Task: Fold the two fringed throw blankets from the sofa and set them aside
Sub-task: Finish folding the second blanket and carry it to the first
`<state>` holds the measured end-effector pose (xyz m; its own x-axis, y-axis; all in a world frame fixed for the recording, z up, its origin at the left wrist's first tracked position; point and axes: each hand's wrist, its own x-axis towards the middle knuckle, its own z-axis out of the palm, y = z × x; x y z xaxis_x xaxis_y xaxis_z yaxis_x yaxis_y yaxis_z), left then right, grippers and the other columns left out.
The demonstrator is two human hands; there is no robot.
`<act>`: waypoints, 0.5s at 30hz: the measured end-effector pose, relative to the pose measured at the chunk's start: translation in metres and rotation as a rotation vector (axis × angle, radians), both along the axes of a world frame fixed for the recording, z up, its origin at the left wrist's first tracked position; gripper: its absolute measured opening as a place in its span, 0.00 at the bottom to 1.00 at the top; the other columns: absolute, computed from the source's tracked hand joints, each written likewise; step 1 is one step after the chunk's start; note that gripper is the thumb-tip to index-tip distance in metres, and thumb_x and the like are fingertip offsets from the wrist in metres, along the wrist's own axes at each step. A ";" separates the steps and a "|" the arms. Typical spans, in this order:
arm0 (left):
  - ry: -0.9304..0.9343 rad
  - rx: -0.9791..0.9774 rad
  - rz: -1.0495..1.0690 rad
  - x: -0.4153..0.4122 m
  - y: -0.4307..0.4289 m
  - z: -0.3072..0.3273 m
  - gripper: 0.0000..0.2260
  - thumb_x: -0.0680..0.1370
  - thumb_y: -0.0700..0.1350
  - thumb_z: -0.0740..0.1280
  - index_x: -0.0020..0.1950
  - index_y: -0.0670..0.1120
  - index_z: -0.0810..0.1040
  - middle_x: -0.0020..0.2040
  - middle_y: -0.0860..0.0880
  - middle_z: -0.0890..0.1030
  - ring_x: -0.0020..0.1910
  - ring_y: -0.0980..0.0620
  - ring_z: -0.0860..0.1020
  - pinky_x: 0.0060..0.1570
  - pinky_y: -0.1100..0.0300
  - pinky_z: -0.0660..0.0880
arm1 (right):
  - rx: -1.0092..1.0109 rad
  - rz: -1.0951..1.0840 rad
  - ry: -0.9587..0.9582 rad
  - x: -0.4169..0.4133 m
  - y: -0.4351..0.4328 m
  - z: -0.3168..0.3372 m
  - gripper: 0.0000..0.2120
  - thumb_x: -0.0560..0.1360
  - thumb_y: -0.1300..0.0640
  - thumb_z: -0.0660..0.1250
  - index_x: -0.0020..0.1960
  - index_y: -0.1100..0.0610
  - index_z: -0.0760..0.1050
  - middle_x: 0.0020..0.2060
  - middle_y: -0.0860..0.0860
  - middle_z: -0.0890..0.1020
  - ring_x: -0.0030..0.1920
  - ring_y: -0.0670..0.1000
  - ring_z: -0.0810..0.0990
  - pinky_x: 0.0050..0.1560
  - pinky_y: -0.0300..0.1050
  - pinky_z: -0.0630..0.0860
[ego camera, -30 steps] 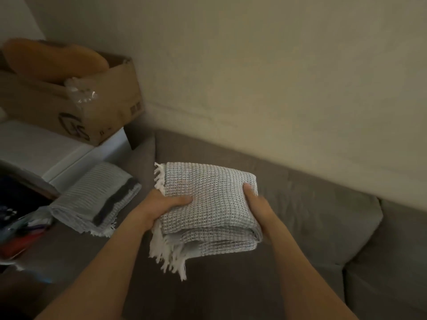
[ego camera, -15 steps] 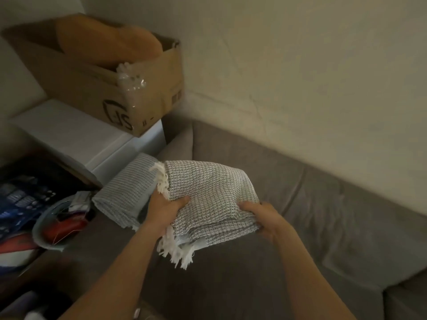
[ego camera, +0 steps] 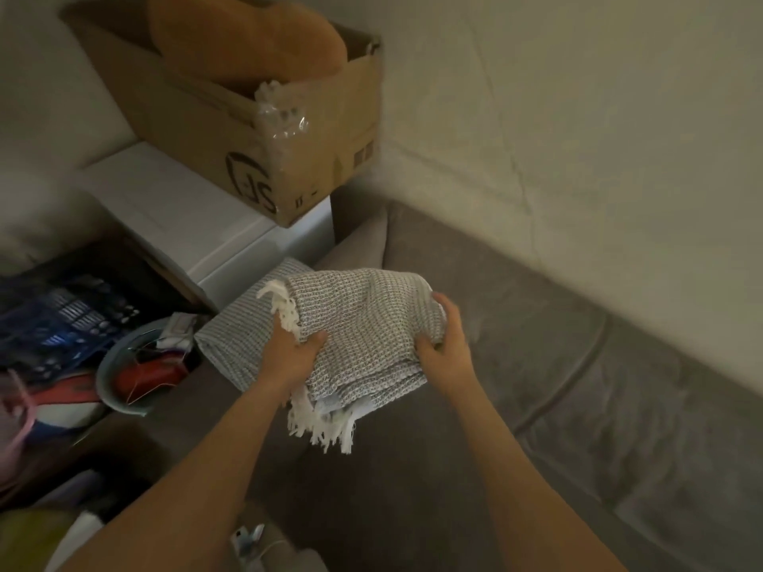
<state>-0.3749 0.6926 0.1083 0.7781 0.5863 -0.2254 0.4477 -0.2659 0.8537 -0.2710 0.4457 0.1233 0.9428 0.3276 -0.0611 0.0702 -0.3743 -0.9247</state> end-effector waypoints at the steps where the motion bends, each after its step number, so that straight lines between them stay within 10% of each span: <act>1: 0.007 -0.026 0.033 0.001 0.007 -0.004 0.35 0.79 0.57 0.72 0.83 0.54 0.63 0.76 0.53 0.74 0.74 0.48 0.73 0.78 0.42 0.67 | -0.032 0.033 -0.042 0.003 0.011 0.001 0.29 0.78 0.68 0.65 0.75 0.46 0.70 0.51 0.48 0.84 0.25 0.43 0.72 0.30 0.38 0.74; 5: 0.049 -0.052 0.198 0.012 0.048 -0.018 0.33 0.75 0.54 0.73 0.79 0.51 0.69 0.71 0.53 0.78 0.69 0.48 0.76 0.75 0.42 0.71 | -0.182 0.124 -0.107 0.023 0.077 -0.005 0.23 0.75 0.69 0.65 0.63 0.49 0.83 0.57 0.47 0.86 0.30 0.41 0.77 0.38 0.38 0.78; 8: 0.103 -0.001 0.324 0.018 0.084 -0.025 0.34 0.79 0.49 0.74 0.83 0.45 0.64 0.76 0.49 0.74 0.74 0.45 0.73 0.78 0.44 0.67 | -0.181 0.050 0.077 0.038 0.133 -0.001 0.07 0.76 0.50 0.71 0.52 0.44 0.86 0.45 0.42 0.87 0.35 0.44 0.82 0.40 0.46 0.82; 11: 0.151 0.023 0.429 0.018 0.112 -0.034 0.42 0.83 0.50 0.71 0.86 0.38 0.49 0.84 0.39 0.62 0.82 0.39 0.62 0.82 0.46 0.60 | -0.180 0.045 0.121 0.054 0.185 -0.011 0.17 0.65 0.36 0.80 0.46 0.45 0.83 0.46 0.41 0.84 0.47 0.43 0.82 0.44 0.44 0.83; 15: 0.277 -0.022 0.474 0.018 0.141 -0.058 0.43 0.85 0.49 0.67 0.84 0.33 0.39 0.83 0.33 0.59 0.80 0.33 0.64 0.79 0.43 0.63 | -0.209 0.138 -0.050 0.073 0.230 -0.045 0.21 0.67 0.45 0.83 0.57 0.44 0.81 0.64 0.51 0.72 0.63 0.49 0.73 0.65 0.50 0.78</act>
<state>-0.3566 0.8335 0.0508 0.3399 0.8508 -0.4007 0.7231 0.0360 0.6898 -0.1983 0.6755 0.0782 0.8935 0.4388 -0.0950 0.1781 -0.5405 -0.8223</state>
